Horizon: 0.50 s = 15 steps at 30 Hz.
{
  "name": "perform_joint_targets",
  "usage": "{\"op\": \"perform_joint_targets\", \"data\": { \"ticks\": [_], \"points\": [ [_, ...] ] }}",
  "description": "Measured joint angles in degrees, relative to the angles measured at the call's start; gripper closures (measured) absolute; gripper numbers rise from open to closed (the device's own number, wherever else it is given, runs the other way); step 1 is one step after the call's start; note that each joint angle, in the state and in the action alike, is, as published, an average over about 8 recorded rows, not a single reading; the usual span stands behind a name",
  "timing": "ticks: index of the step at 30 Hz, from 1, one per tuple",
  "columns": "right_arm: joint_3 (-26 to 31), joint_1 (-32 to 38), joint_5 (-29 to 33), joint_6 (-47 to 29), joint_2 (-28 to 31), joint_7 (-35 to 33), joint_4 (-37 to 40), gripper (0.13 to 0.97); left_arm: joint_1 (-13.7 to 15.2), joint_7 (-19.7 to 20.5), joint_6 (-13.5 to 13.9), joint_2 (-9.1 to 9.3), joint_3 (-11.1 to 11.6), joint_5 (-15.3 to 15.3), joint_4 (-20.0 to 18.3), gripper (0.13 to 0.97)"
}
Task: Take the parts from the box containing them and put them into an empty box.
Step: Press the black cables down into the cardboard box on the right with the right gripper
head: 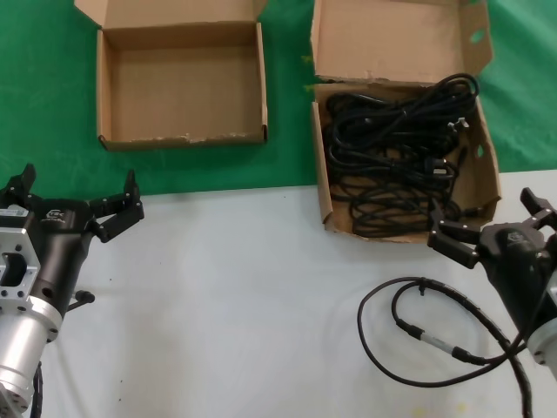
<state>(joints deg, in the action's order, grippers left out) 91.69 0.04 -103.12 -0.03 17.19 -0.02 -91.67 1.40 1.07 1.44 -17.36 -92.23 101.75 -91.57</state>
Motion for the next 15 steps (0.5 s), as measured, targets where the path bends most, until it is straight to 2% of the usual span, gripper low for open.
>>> {"op": "perform_joint_targets", "data": {
  "ticks": [15],
  "points": [
    [0.00,0.00,0.00,0.00,0.00,0.00,0.00,0.129,0.00,0.00,0.00,0.00,0.00,0.00,0.00,0.134]
  ]
}}
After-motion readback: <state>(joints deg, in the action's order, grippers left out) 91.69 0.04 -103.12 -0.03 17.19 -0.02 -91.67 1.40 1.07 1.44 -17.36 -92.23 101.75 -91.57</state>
